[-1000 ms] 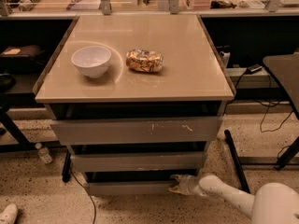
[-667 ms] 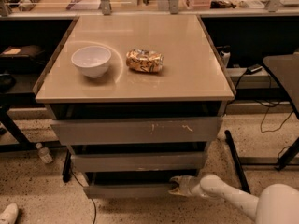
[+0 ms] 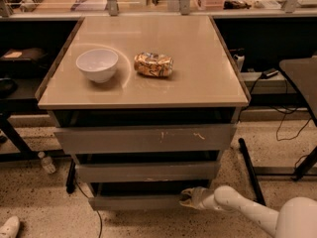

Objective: Open bottom drawer

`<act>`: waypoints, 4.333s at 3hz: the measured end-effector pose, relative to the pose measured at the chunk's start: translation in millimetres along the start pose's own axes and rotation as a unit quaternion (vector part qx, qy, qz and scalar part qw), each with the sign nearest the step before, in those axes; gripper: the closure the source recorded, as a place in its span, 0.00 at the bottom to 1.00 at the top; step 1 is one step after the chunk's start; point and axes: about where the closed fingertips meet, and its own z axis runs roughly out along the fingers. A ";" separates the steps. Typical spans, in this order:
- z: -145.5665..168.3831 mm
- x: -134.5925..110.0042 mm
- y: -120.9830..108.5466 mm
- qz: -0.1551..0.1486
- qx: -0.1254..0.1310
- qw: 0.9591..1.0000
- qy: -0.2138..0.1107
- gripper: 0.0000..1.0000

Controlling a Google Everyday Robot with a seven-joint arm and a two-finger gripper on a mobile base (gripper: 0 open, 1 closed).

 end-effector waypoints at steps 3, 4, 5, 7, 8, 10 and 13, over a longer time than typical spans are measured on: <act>3.5 13.2 5.6 0.017 -0.009 1.000 -0.001 0.12; 3.0 28.0 18.9 0.038 -0.022 0.999 -0.006 0.03; -1.0 30.9 25.4 0.049 -0.029 0.998 -0.009 0.28; -11.0 21.7 20.3 0.049 -0.029 0.998 -0.009 0.74; -15.0 18.1 18.2 0.049 -0.029 0.998 -0.009 0.96; -17.3 16.0 17.1 0.049 -0.029 0.998 -0.009 0.81; -11.8 27.3 11.0 0.071 -0.034 0.997 -0.015 0.37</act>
Offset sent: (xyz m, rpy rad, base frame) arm 0.0000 0.0000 0.0000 0.0000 0.0000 0.0000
